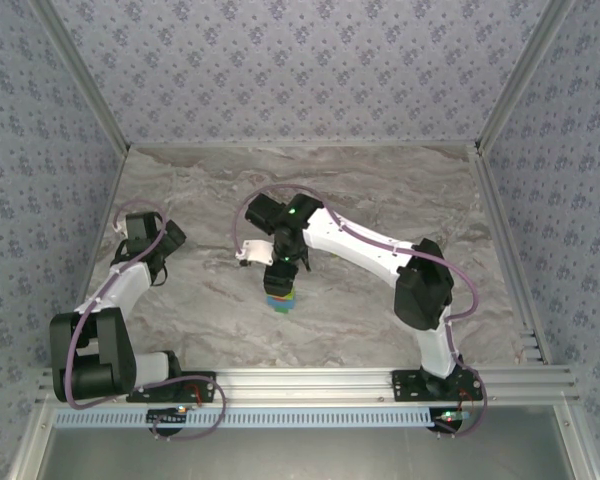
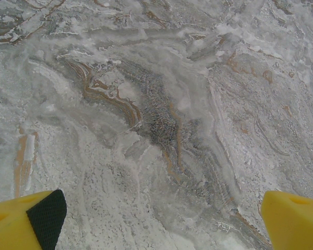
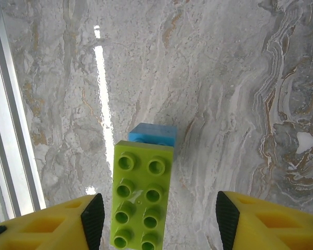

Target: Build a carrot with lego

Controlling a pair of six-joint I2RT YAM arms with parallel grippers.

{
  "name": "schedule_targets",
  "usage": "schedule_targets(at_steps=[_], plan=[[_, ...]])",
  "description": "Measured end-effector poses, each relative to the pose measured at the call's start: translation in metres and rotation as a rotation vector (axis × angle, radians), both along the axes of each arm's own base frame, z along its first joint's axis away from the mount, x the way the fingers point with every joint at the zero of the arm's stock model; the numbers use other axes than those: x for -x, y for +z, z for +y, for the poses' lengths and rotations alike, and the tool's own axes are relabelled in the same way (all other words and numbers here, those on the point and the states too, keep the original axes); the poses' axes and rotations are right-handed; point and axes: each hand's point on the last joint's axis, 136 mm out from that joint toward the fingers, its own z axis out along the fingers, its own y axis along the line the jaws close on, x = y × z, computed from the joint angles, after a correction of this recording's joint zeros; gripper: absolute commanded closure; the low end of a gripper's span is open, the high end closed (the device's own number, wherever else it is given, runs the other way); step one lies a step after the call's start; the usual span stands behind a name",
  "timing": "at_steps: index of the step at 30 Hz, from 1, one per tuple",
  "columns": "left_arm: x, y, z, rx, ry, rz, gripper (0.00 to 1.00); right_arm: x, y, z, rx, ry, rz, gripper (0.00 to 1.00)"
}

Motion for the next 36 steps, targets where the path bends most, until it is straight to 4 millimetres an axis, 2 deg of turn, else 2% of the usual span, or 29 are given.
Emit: schedule_targets(at_steps=[3, 5, 9, 12, 14, 16, 20, 23, 25, 31, 36], plan=[[0.0, 0.0, 0.0, 0.0, 0.0, 0.0, 0.03, -0.007, 0.014, -0.005, -0.048, -0.029, -0.038, 0.34], [0.0, 0.0, 0.0, 0.0, 0.0, 0.0, 0.03, -0.018, 0.03, -0.016, -0.099, -0.084, -0.08, 0.33], [0.0, 0.0, 0.0, 0.001, 0.0, 0.0, 0.02, -0.053, 0.062, -0.049, -0.201, -0.284, -0.183, 0.32], [0.0, 0.0, 0.0, 0.001, 0.0, -0.001, 0.03, -0.084, 0.067, -0.08, -0.231, -0.482, -0.232, 0.32], [0.0, 0.0, 0.0, 0.001, -0.001, -0.001, 0.03, -0.102, 0.052, -0.097, -0.209, -0.608, -0.243, 0.31], [0.0, 0.0, -0.001, 0.003, -0.002, -0.001, 0.03, -0.11, 0.029, -0.108, -0.165, -0.696, -0.236, 0.31], [0.0, 0.0, -0.001, 0.003, -0.002, -0.001, 0.03, -0.11, -0.025, -0.123, -0.066, -0.816, -0.201, 0.29], [0.0, 0.0, -0.001, 0.003, -0.002, -0.001, 0.02, -0.11, -0.051, -0.132, -0.028, -0.897, -0.193, 0.28], [0.0, 0.0, -0.001, 0.003, -0.002, -0.001, 0.02, -0.112, -0.058, -0.137, -0.026, -0.951, -0.193, 0.28], [0.0, 0.0, -0.001, 0.003, -0.003, -0.001, 0.02, -0.129, -0.062, -0.138, -0.078, -1.071, -0.204, 0.28], [0.0, 0.0, -0.001, 0.003, -0.003, -0.001, 0.03, -0.14, -0.083, -0.14, -0.072, -1.129, -0.186, 0.29]])
